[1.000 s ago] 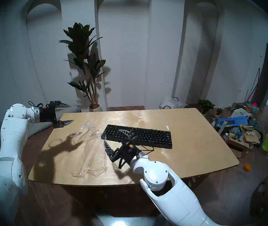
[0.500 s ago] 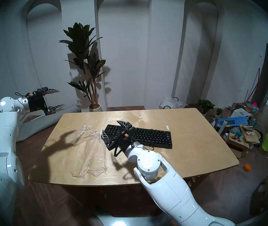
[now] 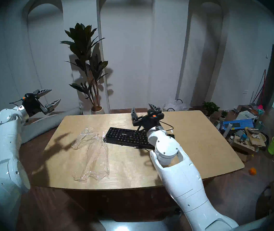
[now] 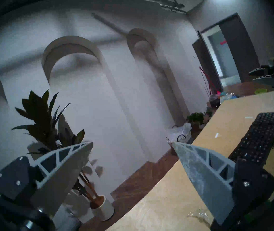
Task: Unwrap the new keyboard and set the wrapping aside
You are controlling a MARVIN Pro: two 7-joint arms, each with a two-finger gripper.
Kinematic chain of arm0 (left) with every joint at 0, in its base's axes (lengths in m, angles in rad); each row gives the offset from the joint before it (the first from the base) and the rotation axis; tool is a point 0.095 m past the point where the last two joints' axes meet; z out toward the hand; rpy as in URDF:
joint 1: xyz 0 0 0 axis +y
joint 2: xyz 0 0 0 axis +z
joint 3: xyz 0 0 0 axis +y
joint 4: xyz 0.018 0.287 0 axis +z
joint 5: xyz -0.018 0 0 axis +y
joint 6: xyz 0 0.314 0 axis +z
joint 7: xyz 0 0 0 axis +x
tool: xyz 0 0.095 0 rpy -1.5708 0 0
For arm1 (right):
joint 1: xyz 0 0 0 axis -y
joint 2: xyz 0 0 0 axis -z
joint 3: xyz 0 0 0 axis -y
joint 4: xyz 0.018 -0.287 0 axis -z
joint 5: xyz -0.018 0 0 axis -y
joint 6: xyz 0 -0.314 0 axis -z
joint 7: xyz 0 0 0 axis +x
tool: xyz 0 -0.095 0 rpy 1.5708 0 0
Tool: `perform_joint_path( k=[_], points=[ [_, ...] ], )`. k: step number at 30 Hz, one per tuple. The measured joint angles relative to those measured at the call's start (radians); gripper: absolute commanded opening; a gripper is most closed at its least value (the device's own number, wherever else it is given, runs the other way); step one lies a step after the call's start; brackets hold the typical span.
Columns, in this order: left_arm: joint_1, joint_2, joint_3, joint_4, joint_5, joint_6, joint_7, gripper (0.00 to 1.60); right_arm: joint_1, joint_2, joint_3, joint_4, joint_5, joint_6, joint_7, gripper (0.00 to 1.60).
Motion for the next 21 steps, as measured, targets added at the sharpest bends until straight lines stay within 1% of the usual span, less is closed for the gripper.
perform_joint_path(
  k=[4, 8, 15, 21],
  points=[
    [0.026, -0.032, -0.032, 0.028, -0.03, 0.022, 0.011, 1.6, -0.043, 0.008, 0.064, -0.02, 0.015, -0.009, -0.061, 1.6],
    [0.041, -0.065, -0.051, 0.036, -0.053, 0.037, 0.018, 1.6, -0.086, 0.008, 0.098, -0.034, 0.028, -0.016, -0.102, 1.6],
    [0.046, -0.136, -0.062, 0.031, -0.088, 0.059, 0.025, 1.6, -0.148, -0.001, 0.127, -0.063, 0.052, -0.028, -0.151, 1.6],
    [0.046, -0.205, -0.06, 0.025, -0.112, 0.075, 0.03, 1.6, -0.194, -0.007, 0.151, -0.092, 0.074, -0.039, -0.184, 1.6]
  ],
)
